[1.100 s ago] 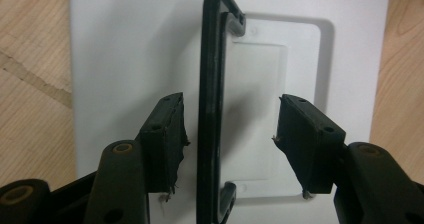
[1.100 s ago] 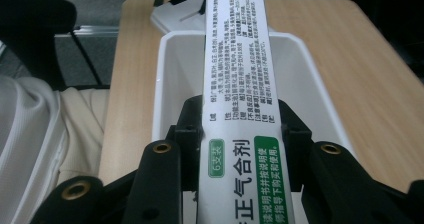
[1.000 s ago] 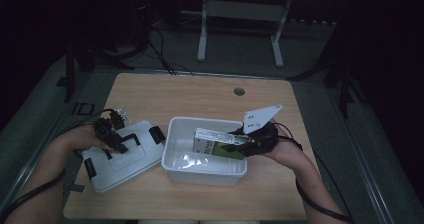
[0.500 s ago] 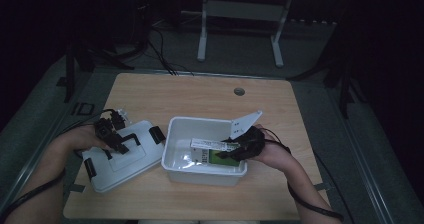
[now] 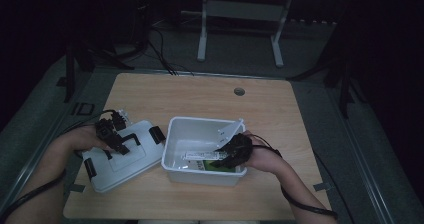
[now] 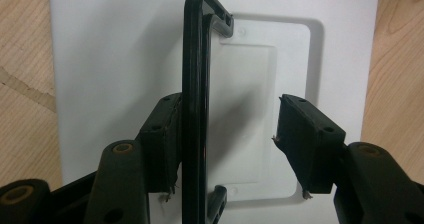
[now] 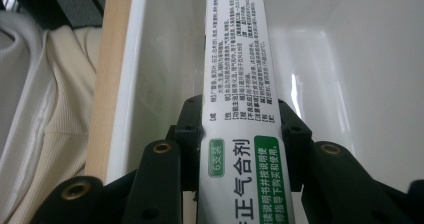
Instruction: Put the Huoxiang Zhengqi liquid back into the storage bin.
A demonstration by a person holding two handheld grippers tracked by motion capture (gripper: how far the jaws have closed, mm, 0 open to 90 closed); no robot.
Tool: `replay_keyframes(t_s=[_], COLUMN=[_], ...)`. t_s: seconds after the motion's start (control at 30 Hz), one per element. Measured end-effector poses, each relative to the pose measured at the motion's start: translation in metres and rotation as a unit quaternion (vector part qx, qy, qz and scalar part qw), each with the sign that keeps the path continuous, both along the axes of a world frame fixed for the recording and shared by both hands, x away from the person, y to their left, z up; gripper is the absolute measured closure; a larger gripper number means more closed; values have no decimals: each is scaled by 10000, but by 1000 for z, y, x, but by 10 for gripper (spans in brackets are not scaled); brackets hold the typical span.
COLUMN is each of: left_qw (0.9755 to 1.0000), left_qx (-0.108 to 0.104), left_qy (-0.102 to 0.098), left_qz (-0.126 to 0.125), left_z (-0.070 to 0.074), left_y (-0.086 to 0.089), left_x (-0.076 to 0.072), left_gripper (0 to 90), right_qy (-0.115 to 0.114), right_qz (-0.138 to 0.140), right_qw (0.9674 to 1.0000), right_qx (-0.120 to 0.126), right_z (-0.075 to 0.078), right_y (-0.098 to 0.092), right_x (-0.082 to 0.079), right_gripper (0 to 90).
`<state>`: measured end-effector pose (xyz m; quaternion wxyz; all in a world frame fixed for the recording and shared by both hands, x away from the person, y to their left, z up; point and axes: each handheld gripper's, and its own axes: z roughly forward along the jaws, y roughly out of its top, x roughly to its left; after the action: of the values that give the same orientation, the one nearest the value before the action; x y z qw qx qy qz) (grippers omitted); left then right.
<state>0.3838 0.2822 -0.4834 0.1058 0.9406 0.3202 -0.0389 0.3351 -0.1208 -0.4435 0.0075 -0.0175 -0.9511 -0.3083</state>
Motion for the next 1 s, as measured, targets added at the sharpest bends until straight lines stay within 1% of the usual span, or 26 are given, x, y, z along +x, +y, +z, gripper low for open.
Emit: replay_keyframes(t_s=[0.13, 0.23, 0.3, 0.33, 0.4, 0.43, 0.57, 0.73, 0.83, 0.87, 0.9, 1.0], left_qw=[10000, 10000, 10000, 10000, 10000, 10000, 10000, 10000, 10000, 10000, 10000, 10000], left_qx=[-8, -10, -15, -12, -10, -13, -6, -66, -42, -40, -22, -17], left_qy=[-13, -8, 44, 43, 64, 65, 54, 38, 68, 69, 68, 60], left_qz=[1, 8, 12, -4, 11, 9, 8, 42, 37, 42, 29, 6], left_z=[1, 0, -1, -2, -2, -2, -1, 1, 1, 1, 1, 1], left_y=[0, 1, 1, 1, 0, 0, 1, 2, 1, 1, 0, 0], left_x=[0, -1, -1, -1, -1, -1, -1, -2, -2, -2, -2, -2], left_gripper=[449, 449, 449, 449, 449, 449, 449, 449, 449, 449, 449, 450], right_qy=[28, 35, 60, 50, -37, -59, 61, 39, 34, 48, 111, 113], right_qz=[12, 30, 58, 70, 103, 124, 92, 125, 127, 116, 143, 139], right_qw=[9998, 9996, 9995, 9992, 9982, 9980, 9978, 9967, 9957, 9957, 9960, 9963], right_qx=[-194, -269, -315, -401, -594, -624, -660, -797, -916, -916, -877, -844], right_z=[-6, -7, -8, -8, -10, -10, -9, -10, -10, -10, -10, -9], right_y=[5, 8, 9, 11, 14, 14, 15, 16, 18, 18, 18, 17], right_x=[0, 1, 1, 1, 0, 0, 2, 1, 0, 0, 0, 0], right_gripper=[637, 637, 636, 635, 631, 631, 624, 613, 613, 609, 610, 610])
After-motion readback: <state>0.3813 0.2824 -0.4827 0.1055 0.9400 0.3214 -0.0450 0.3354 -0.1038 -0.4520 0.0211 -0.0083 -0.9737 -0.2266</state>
